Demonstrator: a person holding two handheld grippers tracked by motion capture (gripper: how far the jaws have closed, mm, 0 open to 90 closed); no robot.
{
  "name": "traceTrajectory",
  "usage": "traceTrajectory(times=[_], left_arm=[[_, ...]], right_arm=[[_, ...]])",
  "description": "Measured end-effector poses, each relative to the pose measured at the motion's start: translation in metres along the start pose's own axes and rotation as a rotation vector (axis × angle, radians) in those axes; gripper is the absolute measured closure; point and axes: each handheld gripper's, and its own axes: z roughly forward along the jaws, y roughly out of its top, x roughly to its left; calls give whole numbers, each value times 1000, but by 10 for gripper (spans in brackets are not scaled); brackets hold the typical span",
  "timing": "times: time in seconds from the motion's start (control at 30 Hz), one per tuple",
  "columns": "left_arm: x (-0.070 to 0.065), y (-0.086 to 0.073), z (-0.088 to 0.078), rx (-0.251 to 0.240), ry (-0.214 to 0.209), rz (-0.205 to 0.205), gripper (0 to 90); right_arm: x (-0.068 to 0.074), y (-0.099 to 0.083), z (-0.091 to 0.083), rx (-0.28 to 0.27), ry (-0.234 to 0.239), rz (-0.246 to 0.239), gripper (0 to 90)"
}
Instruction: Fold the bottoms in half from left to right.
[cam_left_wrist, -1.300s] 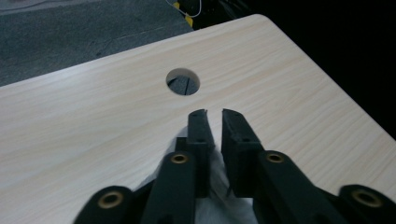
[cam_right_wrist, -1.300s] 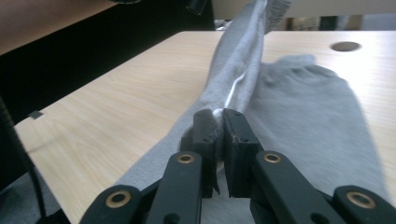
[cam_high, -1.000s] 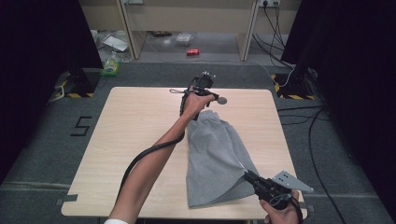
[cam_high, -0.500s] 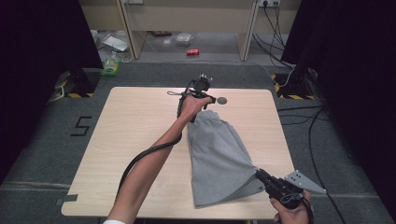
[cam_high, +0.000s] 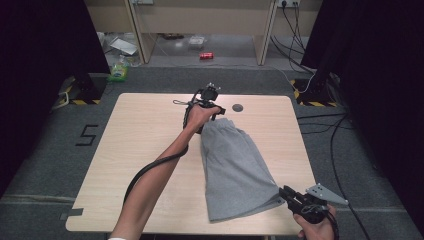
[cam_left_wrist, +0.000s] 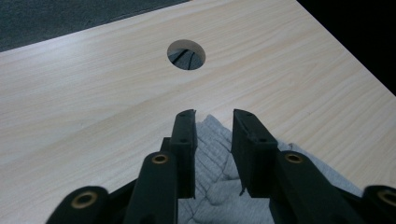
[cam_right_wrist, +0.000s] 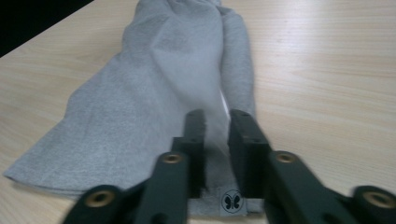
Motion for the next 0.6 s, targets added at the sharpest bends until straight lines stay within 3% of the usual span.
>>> traceTrajectory(times=[0.13,0.37,0.47,0.6], left_arm=[[2,-2,-1,5,7,-1,613],[15,-9,-15,16,8,-3,482],[21,-12,-19,18,23,-11,441],[37,-22,-25,32,32,-30,416]], right_arm=[[1,5,1,-8,-6,-18,661],[6,28,38,50,-1,-79,607],[5,33,49,70,-2,-84,607],[1,44,77,116,-5,-92,609]])
